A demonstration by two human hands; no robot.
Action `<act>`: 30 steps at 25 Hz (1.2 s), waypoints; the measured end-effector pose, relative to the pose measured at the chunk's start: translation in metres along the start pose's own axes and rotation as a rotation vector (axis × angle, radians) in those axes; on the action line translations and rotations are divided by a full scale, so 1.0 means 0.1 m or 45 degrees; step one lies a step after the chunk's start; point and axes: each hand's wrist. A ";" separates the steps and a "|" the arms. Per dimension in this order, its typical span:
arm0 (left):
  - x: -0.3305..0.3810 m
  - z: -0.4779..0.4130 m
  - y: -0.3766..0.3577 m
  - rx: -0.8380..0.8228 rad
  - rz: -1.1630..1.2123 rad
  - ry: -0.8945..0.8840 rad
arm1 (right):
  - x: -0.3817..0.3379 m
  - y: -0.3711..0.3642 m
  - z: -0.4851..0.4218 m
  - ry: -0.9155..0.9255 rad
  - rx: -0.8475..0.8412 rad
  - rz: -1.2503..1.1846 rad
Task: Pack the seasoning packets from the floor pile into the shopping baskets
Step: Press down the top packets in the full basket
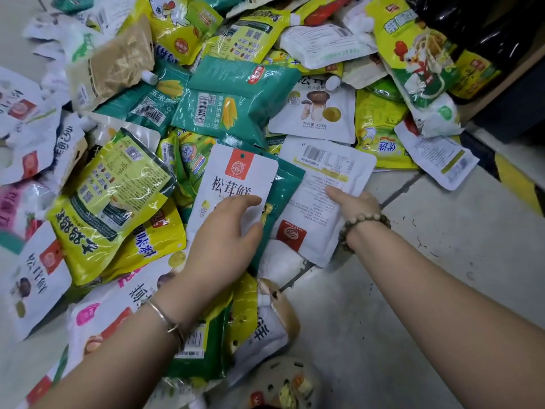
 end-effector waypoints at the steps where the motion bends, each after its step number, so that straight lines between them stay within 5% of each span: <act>1: 0.01 0.01 -0.01 0.003 0.059 0.034 | -0.04 0.10 0.09 0.095 0.005 -0.031; 4: 0.07 0.02 -0.06 -0.020 0.366 0.180 | -0.08 0.49 0.14 0.239 0.024 -0.199; 8: 0.19 0.03 -0.11 -0.126 0.782 0.380 | -0.30 0.88 0.25 0.137 -0.307 -0.504; 11: 0.24 0.04 -0.14 -0.451 1.099 0.591 | -0.37 0.62 0.43 0.134 -0.500 -0.474; 14: 0.23 0.03 -0.10 -0.533 1.405 0.739 | -0.30 0.23 0.60 0.165 -0.501 -0.424; 22: -0.02 0.02 0.26 -0.175 1.341 0.813 | -0.31 -0.31 0.77 0.140 -0.515 -0.363; 27: -0.43 -0.06 0.74 0.140 1.185 0.824 | -0.21 -0.57 0.65 -0.109 -0.222 -0.045; 30: -0.64 -0.09 0.85 0.260 1.206 0.857 | 0.02 -0.78 0.75 -0.102 -0.246 0.158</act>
Point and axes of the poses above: each hand's wrist, its own z-axis away from the middle knuckle, its own y-axis out of the back of the hand, x = y × z, and after that the axes turned 6 degrees about y, right-handed
